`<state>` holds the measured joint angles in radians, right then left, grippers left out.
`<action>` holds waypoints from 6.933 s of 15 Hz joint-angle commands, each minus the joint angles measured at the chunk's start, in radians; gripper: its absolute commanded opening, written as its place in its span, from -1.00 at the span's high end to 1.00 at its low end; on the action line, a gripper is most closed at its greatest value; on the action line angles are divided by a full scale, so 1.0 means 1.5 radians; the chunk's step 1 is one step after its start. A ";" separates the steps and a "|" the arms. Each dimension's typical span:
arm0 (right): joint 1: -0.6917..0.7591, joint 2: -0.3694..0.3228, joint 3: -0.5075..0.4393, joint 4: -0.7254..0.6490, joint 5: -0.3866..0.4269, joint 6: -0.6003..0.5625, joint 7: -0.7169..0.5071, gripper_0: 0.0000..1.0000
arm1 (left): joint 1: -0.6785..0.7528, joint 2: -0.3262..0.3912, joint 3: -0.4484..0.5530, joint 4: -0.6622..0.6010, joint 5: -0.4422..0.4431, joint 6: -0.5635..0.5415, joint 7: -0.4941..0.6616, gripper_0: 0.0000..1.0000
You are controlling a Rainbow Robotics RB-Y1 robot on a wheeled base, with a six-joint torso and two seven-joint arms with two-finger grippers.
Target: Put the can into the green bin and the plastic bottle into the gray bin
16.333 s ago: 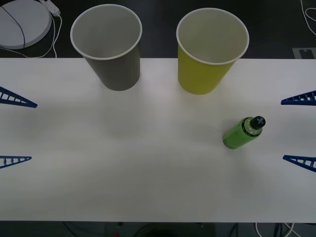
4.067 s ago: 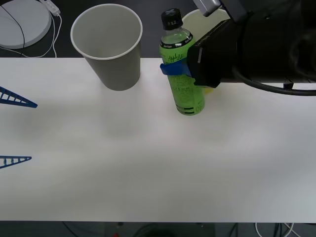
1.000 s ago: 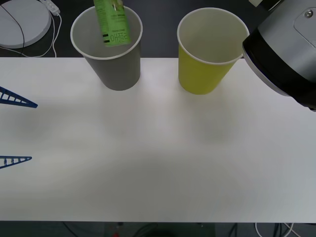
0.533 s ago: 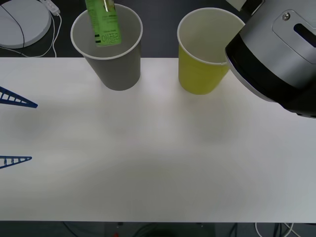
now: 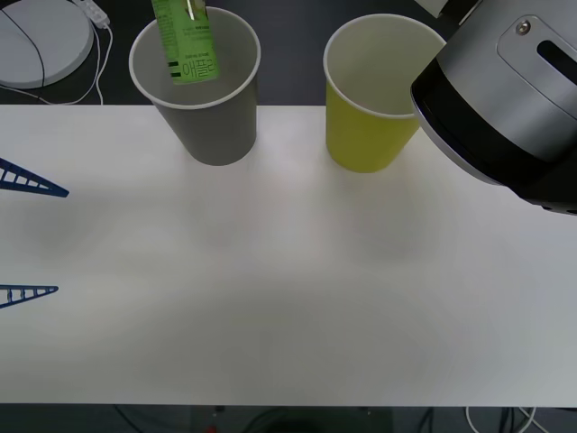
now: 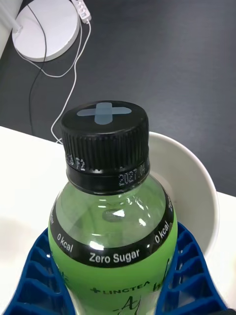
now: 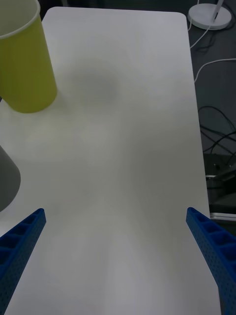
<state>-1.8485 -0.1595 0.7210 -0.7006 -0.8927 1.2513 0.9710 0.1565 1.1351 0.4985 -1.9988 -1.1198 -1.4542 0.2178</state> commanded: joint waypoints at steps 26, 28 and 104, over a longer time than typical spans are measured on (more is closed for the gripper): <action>0.023 -0.013 0.000 -0.041 -0.008 -0.013 0.014 -1.00 | 0.000 0.000 0.000 0.000 0.000 0.000 0.000 -1.00; 0.033 -0.023 0.000 -0.061 -0.009 -0.012 0.014 -1.00 | 0.000 0.000 0.000 0.000 0.000 0.000 0.000 -1.00; 0.739 -0.866 0.118 -1.040 0.491 -0.945 -0.395 -1.00 | 0.000 0.000 0.000 0.000 0.000 0.000 0.000 -1.00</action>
<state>-0.7469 -1.4492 0.8985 -2.2701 -0.1882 -0.1287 0.4186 0.1565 1.1351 0.4985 -1.9988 -1.1198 -1.4542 0.2178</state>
